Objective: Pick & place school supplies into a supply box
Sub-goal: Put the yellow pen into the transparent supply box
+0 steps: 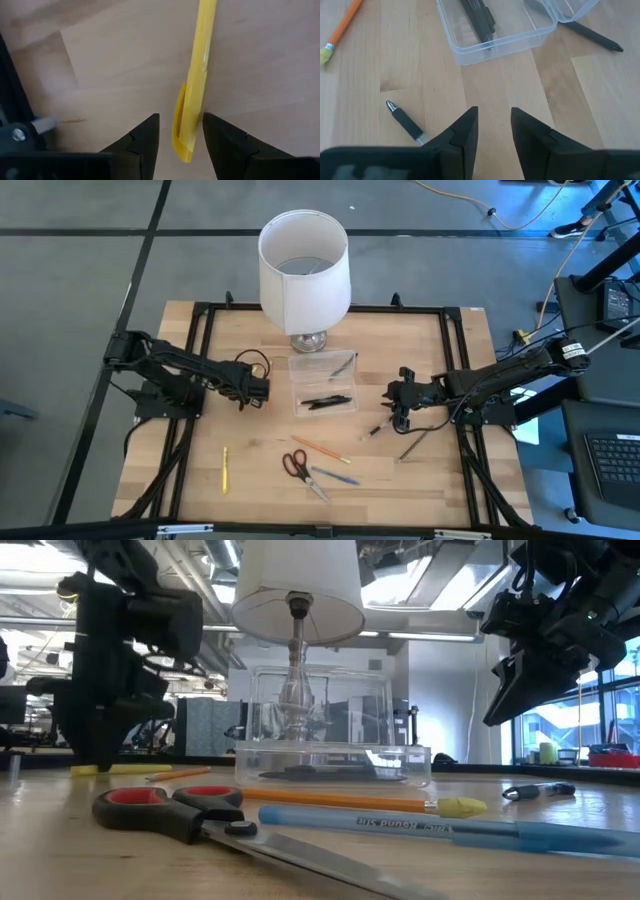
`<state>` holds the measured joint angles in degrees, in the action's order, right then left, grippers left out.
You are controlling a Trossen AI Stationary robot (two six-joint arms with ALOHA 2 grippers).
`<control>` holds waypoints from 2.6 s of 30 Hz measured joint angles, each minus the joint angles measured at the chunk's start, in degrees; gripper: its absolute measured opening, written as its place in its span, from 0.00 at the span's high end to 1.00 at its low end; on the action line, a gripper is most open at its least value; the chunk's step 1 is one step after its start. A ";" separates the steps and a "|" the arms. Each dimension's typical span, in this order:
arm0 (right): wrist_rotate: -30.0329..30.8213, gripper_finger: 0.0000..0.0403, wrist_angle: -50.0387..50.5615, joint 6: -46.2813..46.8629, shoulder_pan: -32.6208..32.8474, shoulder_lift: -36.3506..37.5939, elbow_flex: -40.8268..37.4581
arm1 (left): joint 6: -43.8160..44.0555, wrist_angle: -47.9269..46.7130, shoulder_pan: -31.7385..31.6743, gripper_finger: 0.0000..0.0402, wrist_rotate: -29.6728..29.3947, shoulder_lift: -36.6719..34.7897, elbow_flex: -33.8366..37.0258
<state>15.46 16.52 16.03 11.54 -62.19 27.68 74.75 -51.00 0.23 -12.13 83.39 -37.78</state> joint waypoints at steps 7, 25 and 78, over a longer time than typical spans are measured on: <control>0.00 0.70 0.02 0.00 0.00 0.00 0.02 | -0.36 0.55 -0.81 0.68 3.01 2.13 -0.22; -0.01 0.70 0.02 0.00 0.00 0.00 0.02 | -0.25 1.42 -0.62 0.86 1.55 1.92 -0.04; -0.02 0.70 0.03 0.17 -0.01 0.00 0.03 | -49.28 53.13 8.57 0.87 -8.41 -13.16 0.00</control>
<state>15.44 16.55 16.20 11.53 -62.19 27.71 25.48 2.13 8.80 -20.54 70.23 -37.78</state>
